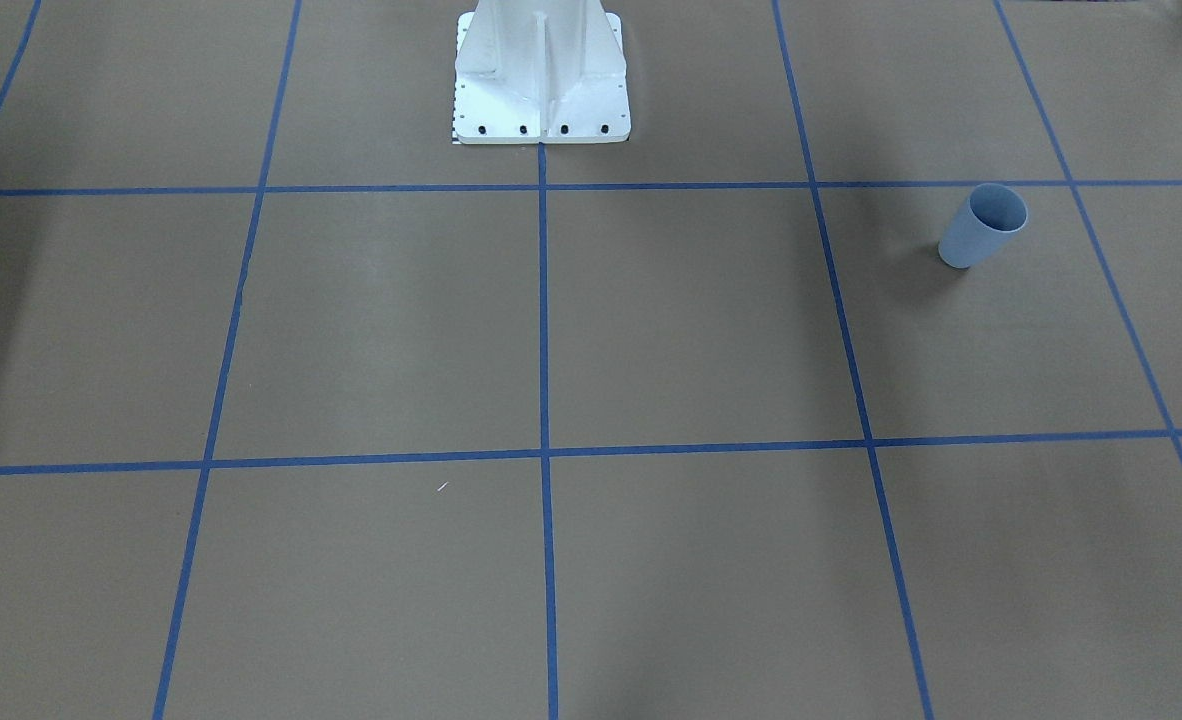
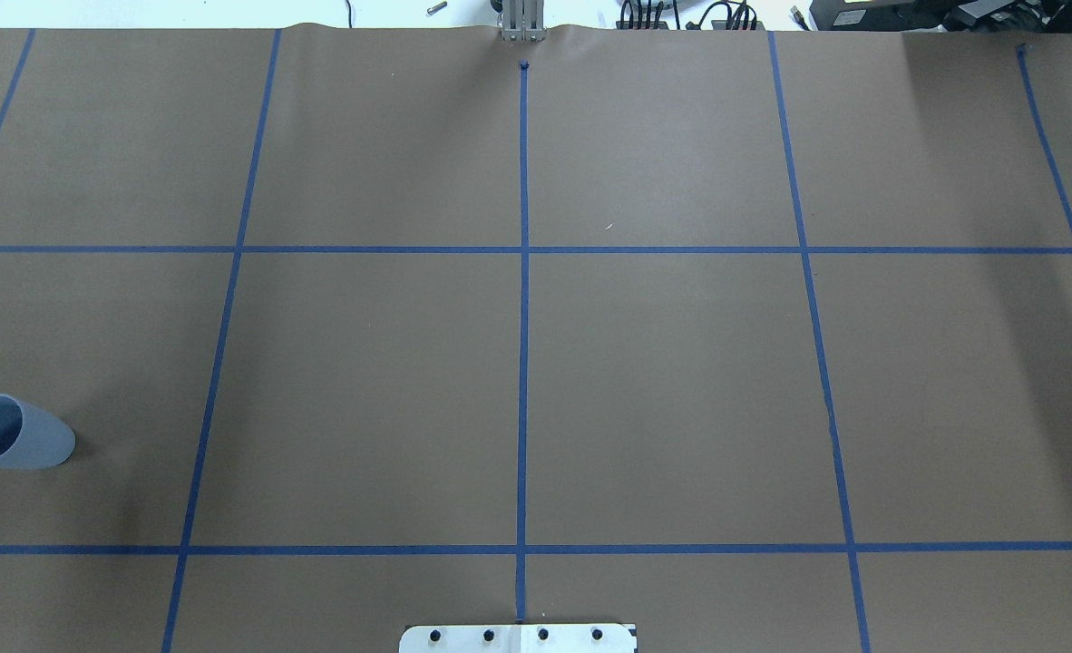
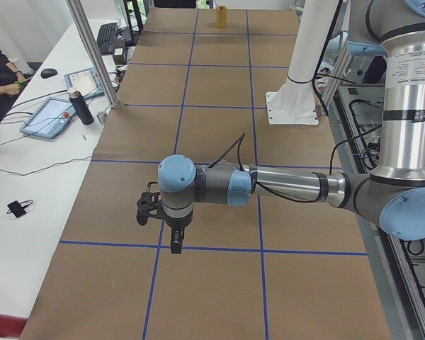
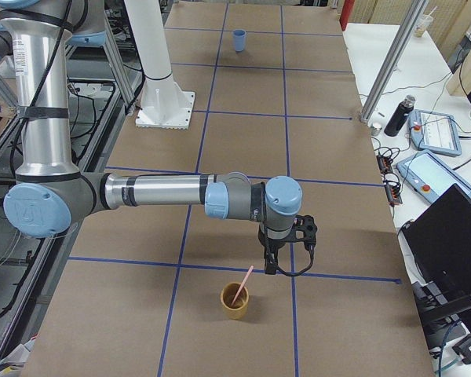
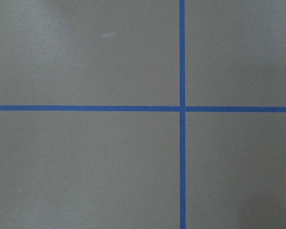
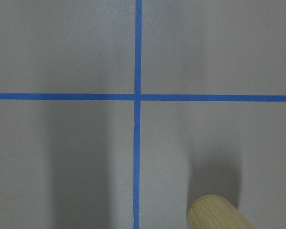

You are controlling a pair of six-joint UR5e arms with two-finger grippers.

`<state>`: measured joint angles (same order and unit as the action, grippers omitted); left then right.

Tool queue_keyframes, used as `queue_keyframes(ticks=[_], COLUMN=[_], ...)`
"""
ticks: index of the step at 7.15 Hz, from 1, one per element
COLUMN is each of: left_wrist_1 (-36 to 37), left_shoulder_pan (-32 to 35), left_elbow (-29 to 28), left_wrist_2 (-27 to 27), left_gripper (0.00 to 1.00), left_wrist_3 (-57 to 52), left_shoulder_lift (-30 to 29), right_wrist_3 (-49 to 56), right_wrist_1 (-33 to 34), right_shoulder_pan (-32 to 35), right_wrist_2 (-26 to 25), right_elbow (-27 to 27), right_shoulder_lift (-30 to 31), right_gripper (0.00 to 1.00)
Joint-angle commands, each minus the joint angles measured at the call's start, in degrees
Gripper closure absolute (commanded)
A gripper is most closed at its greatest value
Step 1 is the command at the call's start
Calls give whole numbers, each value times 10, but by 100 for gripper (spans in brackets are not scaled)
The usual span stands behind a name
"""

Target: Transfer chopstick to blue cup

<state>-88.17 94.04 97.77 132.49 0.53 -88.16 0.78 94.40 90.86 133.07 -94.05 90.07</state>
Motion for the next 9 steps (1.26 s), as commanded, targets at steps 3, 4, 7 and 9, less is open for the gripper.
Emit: queue_keyframes(ticks=[3,4,7,9], left_wrist_1=[0,-1,2,2], left_shoulder_pan=[0,0,0,0], left_elbow=[0,0,0,11], left_wrist_2=[0,-3,-4,1], left_gripper=[1,1,1,1], left_wrist_3=[0,0,1,1], left_shoulder_lift=[0,0,0,0], right_wrist_3=[-4,-4,-4,-4], right_wrist_1=[0,0,0,0], right_shoulder_pan=[6,6,6,6], right_wrist_2=[2,3,5,7], right_elbow=[-5,-6,-8,-11], right_shoulder_lift=[0,0,-2,0], right_gripper=[0,0,0,0])
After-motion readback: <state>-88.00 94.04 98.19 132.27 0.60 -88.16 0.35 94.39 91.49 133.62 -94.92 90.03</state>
